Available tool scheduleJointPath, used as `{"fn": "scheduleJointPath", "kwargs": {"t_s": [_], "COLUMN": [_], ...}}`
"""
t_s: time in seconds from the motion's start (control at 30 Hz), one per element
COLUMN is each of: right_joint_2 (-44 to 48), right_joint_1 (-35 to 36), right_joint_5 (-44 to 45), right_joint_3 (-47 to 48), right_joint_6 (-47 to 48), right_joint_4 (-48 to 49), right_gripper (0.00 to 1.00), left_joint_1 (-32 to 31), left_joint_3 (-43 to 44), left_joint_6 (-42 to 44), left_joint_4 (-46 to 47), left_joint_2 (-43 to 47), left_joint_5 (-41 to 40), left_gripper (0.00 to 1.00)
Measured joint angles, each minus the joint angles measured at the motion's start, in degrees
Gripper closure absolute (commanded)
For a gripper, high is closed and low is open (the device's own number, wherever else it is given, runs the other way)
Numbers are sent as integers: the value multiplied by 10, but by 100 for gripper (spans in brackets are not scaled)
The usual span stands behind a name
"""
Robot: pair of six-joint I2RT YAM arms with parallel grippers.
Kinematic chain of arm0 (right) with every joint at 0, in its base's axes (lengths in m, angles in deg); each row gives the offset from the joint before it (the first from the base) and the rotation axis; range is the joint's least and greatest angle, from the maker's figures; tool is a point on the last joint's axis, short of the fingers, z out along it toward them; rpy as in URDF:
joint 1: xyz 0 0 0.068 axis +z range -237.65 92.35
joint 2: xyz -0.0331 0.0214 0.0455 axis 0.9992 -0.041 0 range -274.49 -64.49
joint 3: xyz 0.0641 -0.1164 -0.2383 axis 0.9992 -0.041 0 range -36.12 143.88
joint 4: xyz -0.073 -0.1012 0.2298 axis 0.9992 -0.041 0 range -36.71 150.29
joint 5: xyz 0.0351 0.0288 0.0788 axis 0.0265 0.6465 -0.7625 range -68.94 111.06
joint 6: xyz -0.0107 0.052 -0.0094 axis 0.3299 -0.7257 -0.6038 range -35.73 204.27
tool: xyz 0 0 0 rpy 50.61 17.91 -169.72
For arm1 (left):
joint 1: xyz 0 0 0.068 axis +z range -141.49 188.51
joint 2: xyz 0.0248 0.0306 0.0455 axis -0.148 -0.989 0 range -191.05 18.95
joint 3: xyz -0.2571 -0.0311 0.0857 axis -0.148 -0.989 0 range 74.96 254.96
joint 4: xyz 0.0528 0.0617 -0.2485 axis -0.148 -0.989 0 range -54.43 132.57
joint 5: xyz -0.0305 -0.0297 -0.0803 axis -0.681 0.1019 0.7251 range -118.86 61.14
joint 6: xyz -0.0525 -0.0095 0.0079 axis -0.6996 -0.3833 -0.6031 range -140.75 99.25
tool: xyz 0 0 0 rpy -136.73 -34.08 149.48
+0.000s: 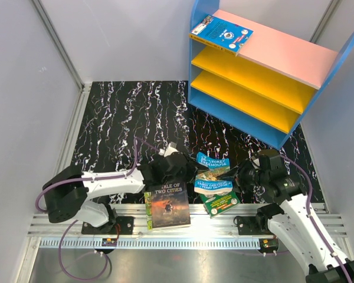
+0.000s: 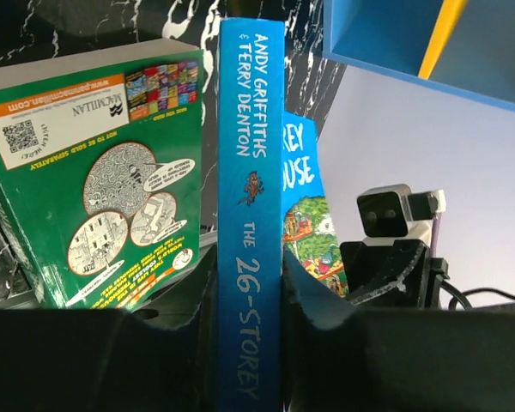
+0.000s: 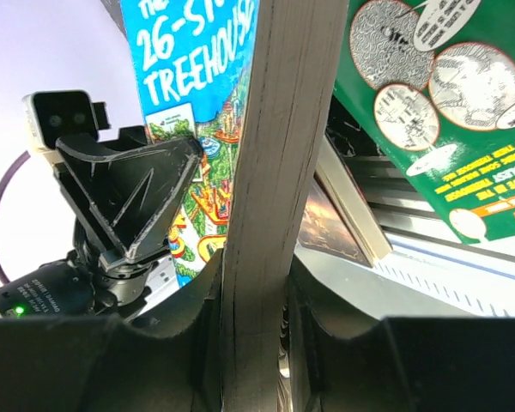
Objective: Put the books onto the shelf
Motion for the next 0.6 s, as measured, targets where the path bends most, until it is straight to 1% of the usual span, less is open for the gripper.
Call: {"fn": "scheduleJointPath", "kwargs": {"t_s": [0.03, 0.07, 0.13, 0.17, 0.23, 0.3, 0.4, 0.5, 0.6], "right_joint_2": [-1, -3, -12, -19, -40, -58, -81, -94, -91], "right_joint_1": [0, 0, 1, 3, 4, 5, 4, 5, 5], "right_joint_5": [-3, -6, -17, -22, -21, -12, 18, 47, 68], "right_joint_3": [1, 4, 21, 36, 92, 165, 292, 392, 457], "right_joint_6": [0, 1, 14, 27, 55, 87, 136, 177, 212], "right_joint_4": [0, 0, -21, -31, -72, -106, -169, -231, -282], "right_gripper": [51, 27, 1, 0, 0, 0, 0, 0, 0], "left_joint_1": [3, 7, 21, 28, 49, 66, 98, 129, 160], "left_joint_3": [4, 14, 56, 77, 152, 239, 399, 533, 625], "left_joint_6": [6, 15, 46, 61, 117, 173, 263, 334, 392], "left_joint_4": [-9, -26, -74, -90, -155, -212, -282, -302, -272], "left_joint_2": [4, 6, 6, 6, 2, -10, -43, -74, -98], "left_joint_5": [2, 6, 16, 17, 23, 24, 22, 26, 42], "left_gripper": [100, 100, 100, 100, 100, 100, 100, 100, 100]}}
